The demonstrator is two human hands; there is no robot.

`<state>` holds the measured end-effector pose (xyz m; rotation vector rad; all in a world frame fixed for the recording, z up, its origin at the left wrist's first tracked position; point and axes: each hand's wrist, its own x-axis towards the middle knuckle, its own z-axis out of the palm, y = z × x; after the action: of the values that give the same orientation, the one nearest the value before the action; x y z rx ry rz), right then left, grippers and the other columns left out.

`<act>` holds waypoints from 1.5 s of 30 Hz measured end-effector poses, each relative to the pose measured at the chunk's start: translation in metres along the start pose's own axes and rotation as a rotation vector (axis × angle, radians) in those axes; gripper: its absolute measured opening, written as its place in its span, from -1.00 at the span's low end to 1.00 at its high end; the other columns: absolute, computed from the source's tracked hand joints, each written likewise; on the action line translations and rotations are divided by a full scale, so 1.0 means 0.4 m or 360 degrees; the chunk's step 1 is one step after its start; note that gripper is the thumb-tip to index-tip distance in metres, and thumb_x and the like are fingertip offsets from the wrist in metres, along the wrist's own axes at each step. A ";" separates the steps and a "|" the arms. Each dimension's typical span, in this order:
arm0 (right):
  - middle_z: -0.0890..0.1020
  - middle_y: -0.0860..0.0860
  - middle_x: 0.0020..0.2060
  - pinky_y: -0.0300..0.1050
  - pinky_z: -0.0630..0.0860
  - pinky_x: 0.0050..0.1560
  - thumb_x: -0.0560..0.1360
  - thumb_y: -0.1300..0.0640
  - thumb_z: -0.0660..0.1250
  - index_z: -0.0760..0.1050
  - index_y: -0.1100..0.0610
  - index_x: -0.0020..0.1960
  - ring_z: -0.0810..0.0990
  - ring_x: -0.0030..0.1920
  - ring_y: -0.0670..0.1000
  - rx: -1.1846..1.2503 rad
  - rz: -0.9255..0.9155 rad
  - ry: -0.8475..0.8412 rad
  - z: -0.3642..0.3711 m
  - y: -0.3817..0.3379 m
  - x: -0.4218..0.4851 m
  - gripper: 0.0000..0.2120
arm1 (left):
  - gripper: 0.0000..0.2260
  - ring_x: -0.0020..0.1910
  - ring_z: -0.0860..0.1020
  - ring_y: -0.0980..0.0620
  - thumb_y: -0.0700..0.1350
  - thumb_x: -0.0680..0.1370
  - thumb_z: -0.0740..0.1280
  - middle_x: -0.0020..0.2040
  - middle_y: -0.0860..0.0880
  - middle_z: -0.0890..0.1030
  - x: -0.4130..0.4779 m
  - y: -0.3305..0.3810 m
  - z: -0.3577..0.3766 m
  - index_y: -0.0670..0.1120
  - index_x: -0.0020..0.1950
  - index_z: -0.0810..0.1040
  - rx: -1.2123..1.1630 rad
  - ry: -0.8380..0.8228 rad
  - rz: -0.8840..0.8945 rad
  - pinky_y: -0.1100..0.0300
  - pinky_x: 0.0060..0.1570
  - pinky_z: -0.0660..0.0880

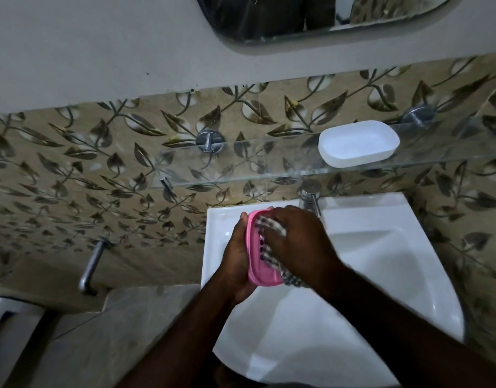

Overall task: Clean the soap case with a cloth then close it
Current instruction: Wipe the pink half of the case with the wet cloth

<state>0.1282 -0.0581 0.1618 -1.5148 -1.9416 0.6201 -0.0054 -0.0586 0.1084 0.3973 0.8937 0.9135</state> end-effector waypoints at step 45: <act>0.65 0.03 -0.11 -0.02 0.53 -0.08 0.41 -0.06 0.29 0.62 0.04 0.02 0.62 -0.09 0.11 -0.0040 -0.0219 0.0068 -0.023 -0.004 0.034 -0.72 | -0.41 0.03 0.66 -0.15 0.29 0.59 0.06 0.10 -0.21 0.67 -0.016 0.034 0.055 -0.15 0.26 0.56 -0.0118 0.0050 0.0027 -0.06 0.07 0.54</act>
<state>0.1310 -0.0452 0.1716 -1.3841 -2.0076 0.5018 0.0036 -0.0546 0.1330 0.3280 0.8837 0.9675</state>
